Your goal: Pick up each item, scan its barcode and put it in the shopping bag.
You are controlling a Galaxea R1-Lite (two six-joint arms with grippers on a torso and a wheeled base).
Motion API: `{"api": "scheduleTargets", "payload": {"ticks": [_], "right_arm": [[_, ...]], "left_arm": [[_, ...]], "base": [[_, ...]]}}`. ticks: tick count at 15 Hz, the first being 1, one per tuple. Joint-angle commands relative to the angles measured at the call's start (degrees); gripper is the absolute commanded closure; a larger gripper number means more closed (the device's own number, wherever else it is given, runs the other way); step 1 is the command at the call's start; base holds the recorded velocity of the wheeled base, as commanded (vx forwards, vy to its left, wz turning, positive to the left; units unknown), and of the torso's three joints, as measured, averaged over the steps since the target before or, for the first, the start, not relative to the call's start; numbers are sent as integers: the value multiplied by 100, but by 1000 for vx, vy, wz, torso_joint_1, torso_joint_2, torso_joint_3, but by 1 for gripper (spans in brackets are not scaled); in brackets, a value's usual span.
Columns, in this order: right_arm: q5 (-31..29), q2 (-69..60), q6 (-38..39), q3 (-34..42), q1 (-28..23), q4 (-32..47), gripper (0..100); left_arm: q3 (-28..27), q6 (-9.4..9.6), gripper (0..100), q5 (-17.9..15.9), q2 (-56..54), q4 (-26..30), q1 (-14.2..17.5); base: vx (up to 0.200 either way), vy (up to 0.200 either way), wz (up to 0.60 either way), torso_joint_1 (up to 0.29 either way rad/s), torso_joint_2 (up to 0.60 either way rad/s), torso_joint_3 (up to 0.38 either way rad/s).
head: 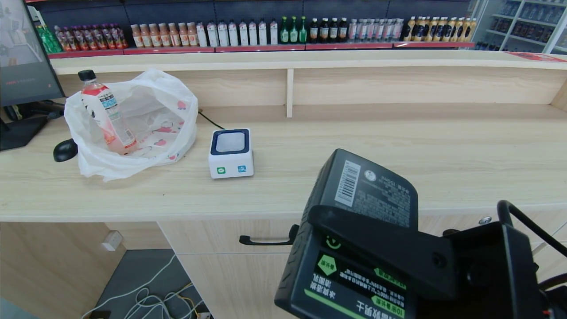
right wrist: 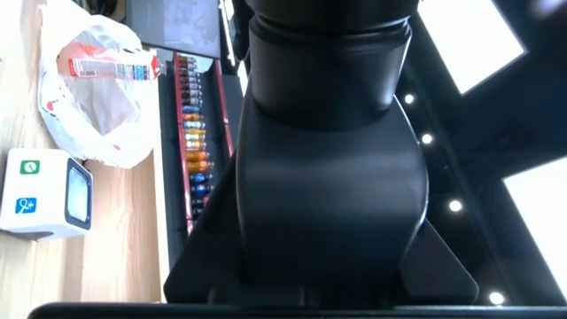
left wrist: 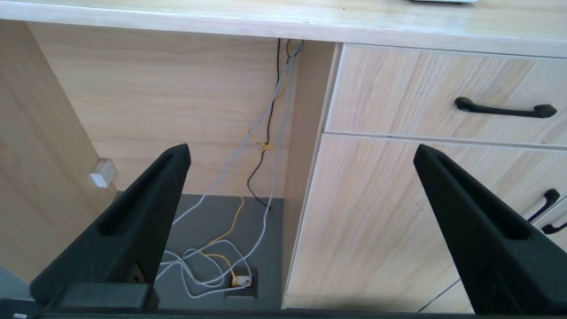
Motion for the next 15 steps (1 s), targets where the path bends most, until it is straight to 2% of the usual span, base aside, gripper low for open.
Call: {"api": "scheduleTargets", "payload": {"ticks": [1, 6, 8, 11, 15], "right_arm": [[3, 8, -3, 0, 1, -6, 100], [3, -1, 112, 88, -69, -6, 100], [3, 26, 674, 158, -219, -6, 100], [-84, -27, 1922, 211, -421, -6, 100], [-84, -1, 5095, 272, -728, -6, 100]], "left_arm": [[0, 0, 0, 0, -1, 0, 5], [0, 0, 0, 0, -1, 0, -4], [0, 0, 0, 0, -1, 0, -4], [0, 0, 0, 0, -1, 0, -4], [0, 0, 0, 0, -1, 0, -4]], "base": [[0, 0, 0, 0, 0, 0], [0, 0, 0, 0, 0, 0], [0, 0, 0, 0, 0, 0], [0, 0, 0, 0, 0, 0], [0, 0, 0, 0, 0, 0]]}}
